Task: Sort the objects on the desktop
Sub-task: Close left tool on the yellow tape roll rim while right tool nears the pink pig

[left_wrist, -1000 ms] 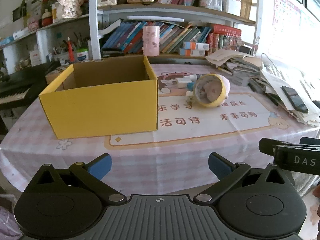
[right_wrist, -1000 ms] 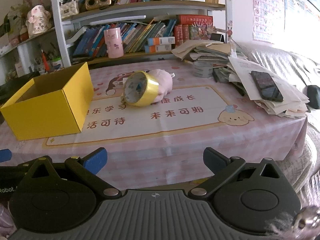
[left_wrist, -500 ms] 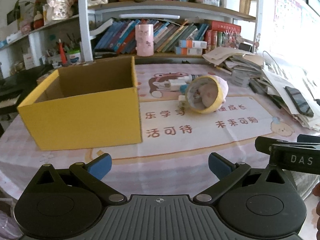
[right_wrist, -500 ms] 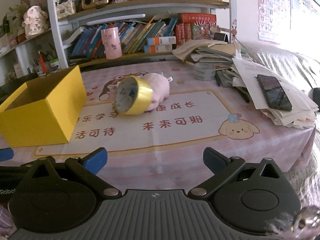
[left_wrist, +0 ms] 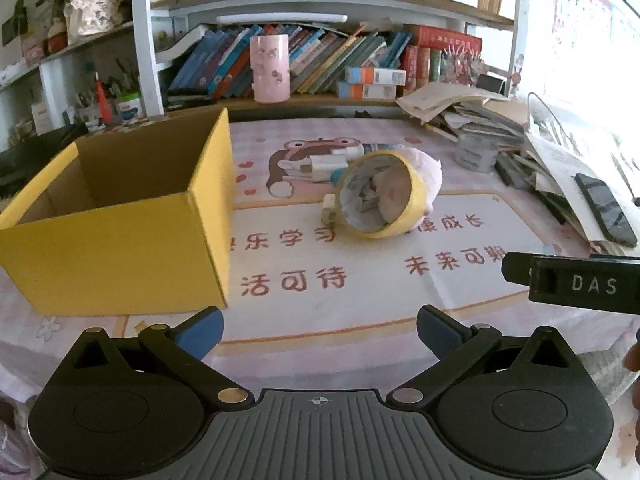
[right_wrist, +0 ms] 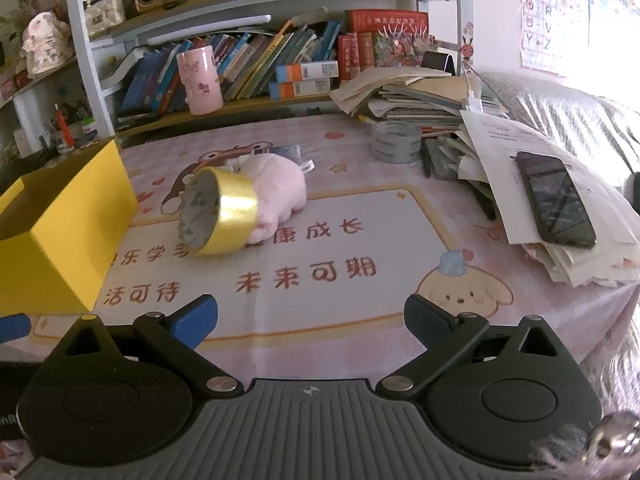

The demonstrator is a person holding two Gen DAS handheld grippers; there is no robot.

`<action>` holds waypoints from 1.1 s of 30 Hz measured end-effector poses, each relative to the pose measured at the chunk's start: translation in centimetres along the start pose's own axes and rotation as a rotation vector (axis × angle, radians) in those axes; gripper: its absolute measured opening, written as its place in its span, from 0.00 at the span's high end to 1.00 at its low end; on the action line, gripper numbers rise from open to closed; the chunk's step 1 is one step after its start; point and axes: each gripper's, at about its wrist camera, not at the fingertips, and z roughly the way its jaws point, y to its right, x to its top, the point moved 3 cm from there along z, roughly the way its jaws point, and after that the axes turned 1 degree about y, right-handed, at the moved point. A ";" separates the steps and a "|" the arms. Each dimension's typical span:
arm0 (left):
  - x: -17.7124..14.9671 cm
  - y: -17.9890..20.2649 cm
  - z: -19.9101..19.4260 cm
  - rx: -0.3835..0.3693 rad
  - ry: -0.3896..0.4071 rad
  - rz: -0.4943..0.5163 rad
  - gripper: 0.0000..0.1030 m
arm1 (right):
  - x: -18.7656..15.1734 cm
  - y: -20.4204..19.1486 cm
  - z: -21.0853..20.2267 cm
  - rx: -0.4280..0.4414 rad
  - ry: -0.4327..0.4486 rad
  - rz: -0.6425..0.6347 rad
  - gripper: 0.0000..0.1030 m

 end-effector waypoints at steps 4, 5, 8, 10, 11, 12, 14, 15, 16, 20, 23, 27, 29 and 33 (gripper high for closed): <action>1.1 1.4 1.1 0.007 -0.003 -0.007 0.00 | 1.4 1.3 1.2 0.028 -0.005 -0.012 0.02; 1.3 1.7 1.4 0.011 -0.003 -0.007 0.00 | 1.7 1.5 1.5 0.033 -0.005 -0.013 0.02; 2.0 2.7 2.2 0.022 0.000 -0.017 0.00 | 2.8 2.6 2.6 0.050 -0.008 -0.016 0.02; 2.3 3.4 2.8 0.029 -0.003 -0.028 0.00 | 3.4 3.2 3.3 0.062 -0.011 -0.027 0.02; 2.5 3.7 3.1 0.032 -0.005 -0.031 0.00 | 3.7 3.6 3.6 0.069 -0.010 -0.033 0.02; 2.7 4.0 3.3 0.036 -0.005 -0.033 0.00 | 4.1 3.9 3.9 0.076 -0.008 -0.036 0.02; 3.1 4.7 3.9 0.047 -0.002 -0.039 0.00 | 4.8 4.5 4.6 0.089 -0.003 -0.040 0.02; 3.3 4.9 4.1 0.052 -0.001 -0.042 0.00 | 5.2 4.8 4.9 0.096 -0.001 -0.040 0.02; 3.5 5.2 4.5 0.055 -0.003 -0.047 0.00 | 5.5 5.1 5.3 0.104 0.000 -0.040 0.02; 4.2 6.3 5.7 0.060 -0.014 -0.061 0.00 | 6.5 6.4 6.6 0.129 -0.002 -0.045 0.02; 4.8 7.2 6.7 0.062 -0.019 -0.054 0.00 | 7.3 7.2 7.5 0.136 -0.004 -0.033 0.02; 5.6 7.9 7.8 0.059 -0.023 -0.035 0.00 | 8.1 8.1 8.5 0.150 -0.006 -0.010 0.02; 6.0 8.2 8.5 0.055 -0.026 -0.024 0.00 | 8.3 8.5 9.0 0.157 -0.014 0.006 0.02; 6.7 8.6 9.6 0.055 -0.019 -0.014 0.00 | 8.7 9.1 10.0 0.164 -0.036 0.045 0.02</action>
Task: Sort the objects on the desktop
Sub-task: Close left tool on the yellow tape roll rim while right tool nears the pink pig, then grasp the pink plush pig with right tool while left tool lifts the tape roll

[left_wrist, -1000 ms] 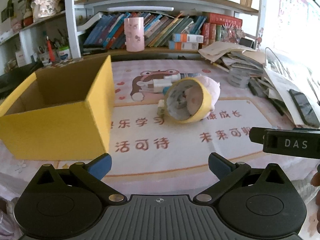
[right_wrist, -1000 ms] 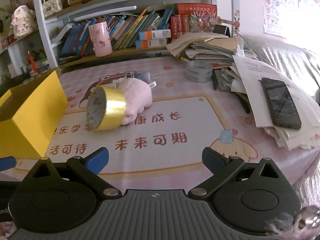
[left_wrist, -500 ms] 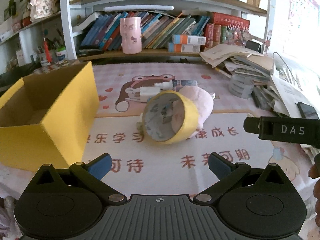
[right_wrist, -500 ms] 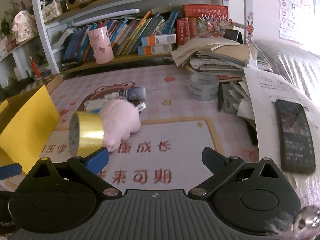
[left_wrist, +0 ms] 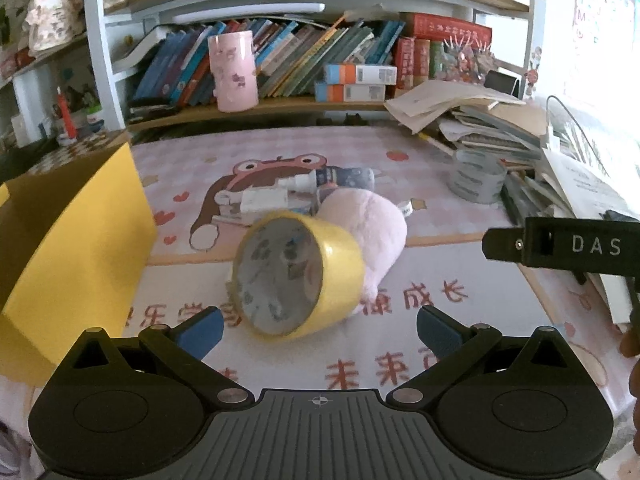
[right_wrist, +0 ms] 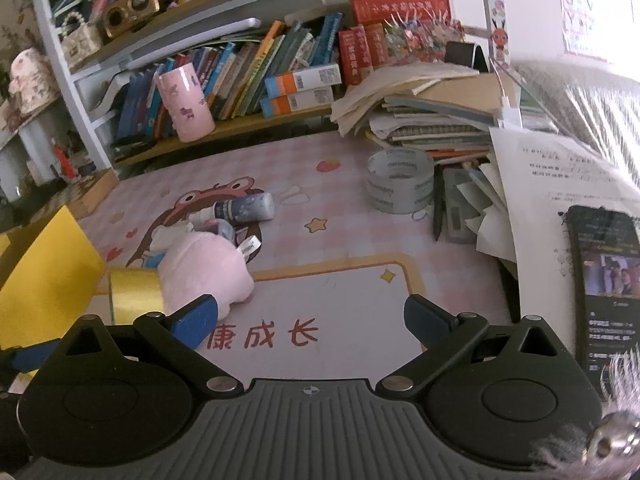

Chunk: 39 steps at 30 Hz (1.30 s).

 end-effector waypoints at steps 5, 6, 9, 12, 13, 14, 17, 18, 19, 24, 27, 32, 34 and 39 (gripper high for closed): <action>0.9 -0.1 1.3 -0.011 0.004 0.002 0.00 | 0.4 0.5 0.7 0.003 -0.009 0.032 0.02; 1.1 -0.2 1.8 -0.012 0.002 0.000 0.00 | 0.5 0.6 0.8 0.003 -0.011 0.038 0.02; 1.6 -0.7 3.0 -0.006 -0.002 -0.006 0.00 | 0.6 0.8 1.2 0.002 -0.018 0.048 0.02; 2.0 -1.4 4.1 -0.018 -0.007 -0.025 0.00 | 0.7 0.8 1.4 0.003 -0.025 0.047 0.02; 2.0 -1.6 4.4 -0.028 -0.007 -0.033 0.00 | 0.7 0.7 1.4 0.005 -0.027 0.045 0.02; 2.1 -1.8 4.7 -0.039 -0.008 -0.039 0.00 | 0.8 0.7 1.5 0.008 -0.028 0.043 0.02; 2.1 -2.7 5.5 -0.072 -0.009 -0.070 0.00 | 0.9 0.4 1.5 0.013 -0.024 0.027 0.02; 2.1 -3.0 5.8 -0.085 -0.016 -0.083 0.00 | 0.8 0.4 1.5 0.013 -0.023 0.023 0.02; 2.0 -3.3 6.0 -0.097 -0.024 -0.094 0.00 | 0.8 0.3 1.5 0.014 -0.023 0.021 0.02; 1.7 -4.0 6.4 -0.145 -0.026 -0.134 0.00 | 0.8 0.3 1.6 0.015 -0.026 0.025 0.02; 1.5 -4.4 6.8 -0.171 -0.035 -0.171 0.00 | 0.8 0.3 1.7 0.015 -0.027 0.027 0.02; 1.5 -4.5 7.2 -0.187 -0.033 -0.191 0.00 | 0.7 0.0 1.9 0.026 -0.033 0.022 0.02; 1.5 -4.4 7.2 -0.189 -0.035 -0.190 0.00 | 0.7 -0.1 1.9 0.032 -0.030 0.022 0.02; 1.9 -4.5 5.9 -0.181 -0.035 -0.202 0.04 | 0.9 -0.7 1.9 0.052 -0.025 0.026 0.02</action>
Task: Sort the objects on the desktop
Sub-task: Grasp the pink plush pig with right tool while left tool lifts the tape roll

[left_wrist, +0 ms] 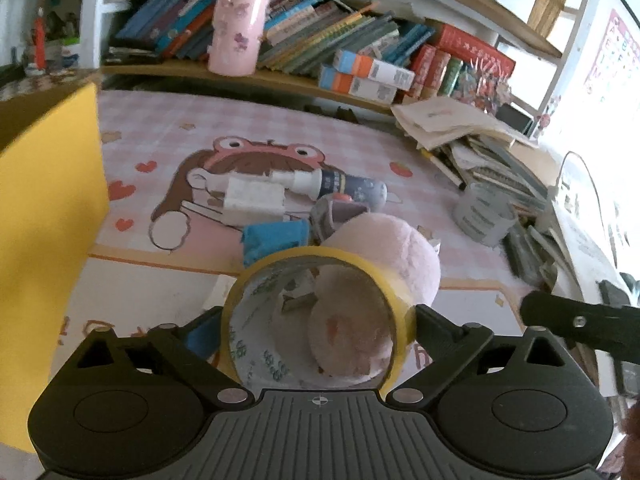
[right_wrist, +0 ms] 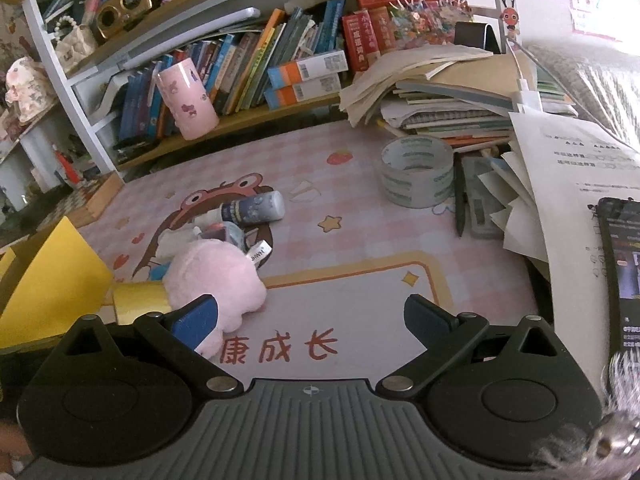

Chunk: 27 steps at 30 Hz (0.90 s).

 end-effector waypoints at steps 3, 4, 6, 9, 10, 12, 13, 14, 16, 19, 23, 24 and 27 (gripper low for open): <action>0.2 0.0 -2.3 -0.006 0.045 -0.019 0.04 | 0.1 -0.4 0.2 0.021 -0.003 0.002 0.02; 0.2 0.0 -3.1 -0.006 0.058 -0.029 0.05 | 0.2 -0.6 0.4 0.029 -0.006 0.003 0.02; 0.0 -0.3 -4.9 0.010 0.083 -0.049 0.05 | 0.3 -0.9 0.8 0.051 -0.017 0.009 0.02; -0.4 -1.0 -7.1 0.033 0.111 -0.083 0.05 | 0.5 -1.7 1.7 0.074 -0.032 -0.001 0.02; -0.6 -1.2 -7.7 0.048 0.116 -0.094 0.05 | 0.7 -2.0 2.0 0.085 -0.031 -0.005 0.02; -1.0 -1.7 -9.1 0.070 0.127 -0.128 0.05 | 0.9 -2.8 2.8 0.114 -0.046 -0.026 0.02; -1.3 -2.0 -9.8 0.079 0.135 -0.147 0.05 | 1.1 -3.3 3.3 0.124 -0.060 -0.044 0.02; -1.4 -2.1 -10.4 0.087 0.142 -0.163 0.05 | 1.1 -3.9 3.8 0.133 -0.073 -0.066 0.02; -1.8 -2.4 -11.5 0.104 0.154 -0.189 0.05 | 1.2 -5.1 4.8 0.146 -0.086 -0.114 0.02; -2.4 -2.6 -12.9 0.134 0.170 -0.208 0.05 | 1.1 -6.7 6.0 0.157 -0.097 -0.182 0.02; -3.0 -2.5 -14.0 0.172 0.177 -0.208 0.05 | 0.6 -7.9 7.9 0.145 -0.128 -0.248 0.02; -3.2 -2.6 -14.2 0.179 0.178 -0.209 0.05 | 0.4 -8.0 8.5 0.142 -0.141 -0.258 0.02; -3.7 -2.6 -14.9 0.195 0.181 -0.214 0.05 | 0.0 -8.1 9.8 0.136 -0.172 -0.271 0.03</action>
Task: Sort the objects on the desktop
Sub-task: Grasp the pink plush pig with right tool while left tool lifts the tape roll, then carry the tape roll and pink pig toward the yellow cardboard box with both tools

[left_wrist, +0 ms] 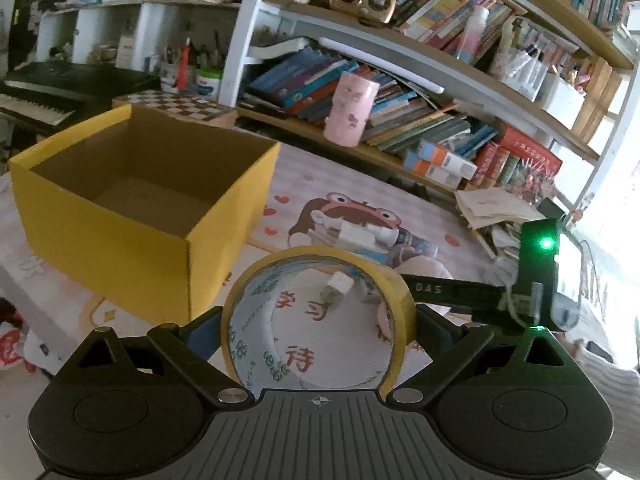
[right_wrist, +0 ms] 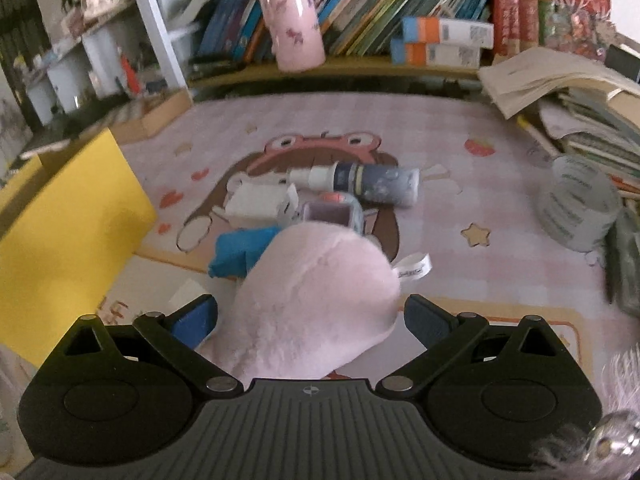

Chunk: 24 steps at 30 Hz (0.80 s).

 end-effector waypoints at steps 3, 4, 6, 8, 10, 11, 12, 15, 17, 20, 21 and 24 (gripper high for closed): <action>-0.3 -0.4 -0.6 0.015 0.002 -0.005 0.05 | -0.1 0.1 0.4 0.000 -0.004 -0.010 0.17; -0.4 -0.5 -0.7 0.017 0.004 -0.008 0.05 | -0.1 0.0 0.2 0.005 0.002 -0.012 0.21; -0.4 -0.7 -1.0 0.017 0.009 -0.014 0.05 | -0.2 0.1 -0.2 0.009 0.007 -0.010 0.26; -0.4 -1.0 -1.2 0.011 0.013 -0.016 0.05 | -0.4 0.2 -1.0 0.012 0.019 -0.004 0.28; -0.4 -1.1 -1.4 -0.001 0.019 -0.014 0.05 | -0.7 0.1 -2.0 0.002 0.038 -0.006 0.29; -0.4 -1.2 -1.5 -0.009 0.021 -0.011 0.05 | -0.8 0.1 -2.6 -0.002 0.049 -0.003 0.29; -0.4 -1.3 -1.6 -0.018 0.023 -0.007 0.05 | -1.0 0.1 -3.3 -0.006 0.058 0.006 0.29; -0.4 -1.7 -1.8 -0.044 0.029 0.010 0.05 | -1.5 0.1 -5.5 -0.007 0.077 0.051 0.29; -0.2 -2.0 -2.0 -0.061 0.031 0.017 0.05 | -1.9 -0.2 -7.0 -0.012 0.090 0.070 0.28; 0.1 -2.6 -2.5 -0.089 0.039 0.024 0.05 | -2.5 -1.0 -9.2 -0.031 0.104 0.093 0.28; 0.2 -2.8 -2.7 -0.100 0.042 0.027 0.05 | -2.8 -1.4 -9.9 -0.035 0.110 0.101 0.28; 0.6 -3.5 -3.1 -0.124 0.054 0.043 0.05 | -3.6 -2.6 -11.9 -0.051 0.138 0.112 0.28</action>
